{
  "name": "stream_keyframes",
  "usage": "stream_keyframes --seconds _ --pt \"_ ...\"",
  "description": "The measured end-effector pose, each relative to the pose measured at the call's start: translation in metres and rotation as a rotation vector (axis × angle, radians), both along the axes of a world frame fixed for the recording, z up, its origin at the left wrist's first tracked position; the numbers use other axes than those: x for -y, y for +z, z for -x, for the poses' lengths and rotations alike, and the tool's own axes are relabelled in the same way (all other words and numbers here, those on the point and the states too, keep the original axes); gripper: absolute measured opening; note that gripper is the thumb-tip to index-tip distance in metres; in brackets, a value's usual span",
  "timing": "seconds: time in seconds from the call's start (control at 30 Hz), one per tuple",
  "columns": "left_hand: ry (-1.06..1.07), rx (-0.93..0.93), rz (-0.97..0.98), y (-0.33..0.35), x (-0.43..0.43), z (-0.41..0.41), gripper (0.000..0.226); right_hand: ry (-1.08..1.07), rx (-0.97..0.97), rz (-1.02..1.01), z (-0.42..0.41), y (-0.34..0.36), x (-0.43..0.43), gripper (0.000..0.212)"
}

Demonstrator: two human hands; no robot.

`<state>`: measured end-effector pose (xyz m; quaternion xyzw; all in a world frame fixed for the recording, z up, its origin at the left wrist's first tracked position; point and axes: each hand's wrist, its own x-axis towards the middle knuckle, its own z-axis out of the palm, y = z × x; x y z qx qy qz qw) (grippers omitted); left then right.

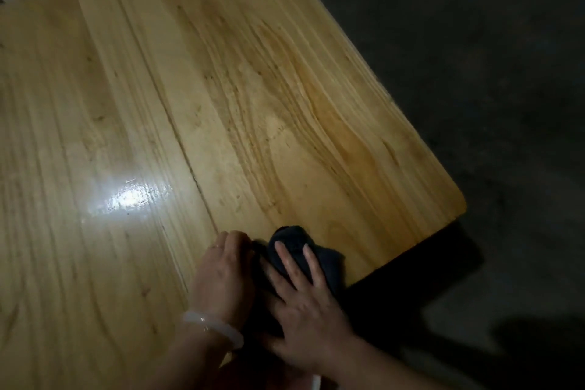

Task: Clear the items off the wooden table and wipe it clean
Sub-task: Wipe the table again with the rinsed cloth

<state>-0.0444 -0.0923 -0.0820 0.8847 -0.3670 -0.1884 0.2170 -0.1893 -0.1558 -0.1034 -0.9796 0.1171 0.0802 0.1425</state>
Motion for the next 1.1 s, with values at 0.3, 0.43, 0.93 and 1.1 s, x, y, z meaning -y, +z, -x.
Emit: stream_keyframes --seconds 0.3,0.43,0.93,1.1 --pt "-0.298 0.036 0.126 -0.021 0.022 0.062 0.058 0.272 -0.017 0.042 -0.003 0.007 0.086 0.080" --pt "-0.366 0.098 0.111 -0.031 0.046 0.055 0.064 0.127 0.046 0.031 0.003 0.004 0.108 0.078" --pt "-0.350 0.282 -0.136 -0.026 -0.033 0.005 0.068 -0.067 0.028 0.110 -0.029 -0.003 0.021 0.089" --pt "-0.316 0.292 -0.154 -0.022 -0.081 -0.017 0.071 0.070 0.032 0.106 -0.056 0.000 -0.012 0.092"
